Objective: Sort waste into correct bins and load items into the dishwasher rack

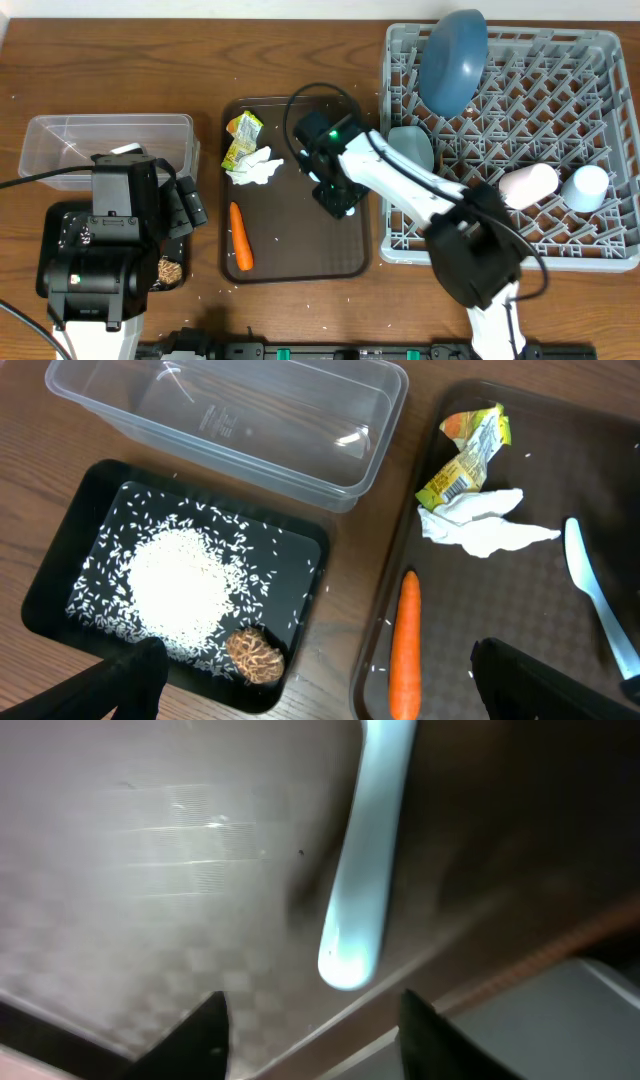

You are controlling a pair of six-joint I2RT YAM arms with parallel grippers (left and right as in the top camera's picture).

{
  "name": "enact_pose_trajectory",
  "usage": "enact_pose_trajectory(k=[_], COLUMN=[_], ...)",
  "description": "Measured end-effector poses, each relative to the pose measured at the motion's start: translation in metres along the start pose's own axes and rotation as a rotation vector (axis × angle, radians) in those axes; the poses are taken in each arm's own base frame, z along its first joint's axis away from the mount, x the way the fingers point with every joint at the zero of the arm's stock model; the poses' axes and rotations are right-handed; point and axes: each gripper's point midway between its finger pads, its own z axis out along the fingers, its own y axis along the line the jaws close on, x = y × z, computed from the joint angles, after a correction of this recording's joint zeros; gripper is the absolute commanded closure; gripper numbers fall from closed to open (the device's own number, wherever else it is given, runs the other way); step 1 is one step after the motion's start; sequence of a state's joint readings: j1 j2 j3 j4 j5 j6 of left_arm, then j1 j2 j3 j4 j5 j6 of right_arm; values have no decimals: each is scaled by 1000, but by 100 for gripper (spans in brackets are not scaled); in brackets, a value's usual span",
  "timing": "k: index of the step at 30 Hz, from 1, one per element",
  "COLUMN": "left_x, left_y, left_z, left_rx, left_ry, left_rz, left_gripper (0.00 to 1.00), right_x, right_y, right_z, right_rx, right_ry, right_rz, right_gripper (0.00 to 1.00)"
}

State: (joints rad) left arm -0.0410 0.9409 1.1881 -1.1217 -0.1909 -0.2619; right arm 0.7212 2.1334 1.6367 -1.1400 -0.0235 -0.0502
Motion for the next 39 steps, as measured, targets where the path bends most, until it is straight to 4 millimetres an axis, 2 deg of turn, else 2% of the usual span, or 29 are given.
enact_pose_trajectory(k=[3,7,13,16,29,35,39], left_x=[0,0,0,0,0,0,0], left_y=[0,0,0,0,0,0,0], left_z=[0,0,0,0,0,0,0], left_rx=[0,0,0,0,0,0,0], left_ry=[0,0,0,0,0,0,0], left_rz=[0,0,0,0,0,0,0], left_gripper=[2,2,2,2,2,2,2], right_x=[6,8,9,8,7,3,-2], right_y=[0,-1,-3,-4,-4,-3,-3], right_z=[17,24,27,28,27,14,-17], right_rx=[-5,1,11,15,16,18,21], right_ry=[53,71,80,78,73,32,-53], right_rz=[-5,-8,-14,-10,2,18,28], right_gripper=[59,63,82,87,92,92,92])
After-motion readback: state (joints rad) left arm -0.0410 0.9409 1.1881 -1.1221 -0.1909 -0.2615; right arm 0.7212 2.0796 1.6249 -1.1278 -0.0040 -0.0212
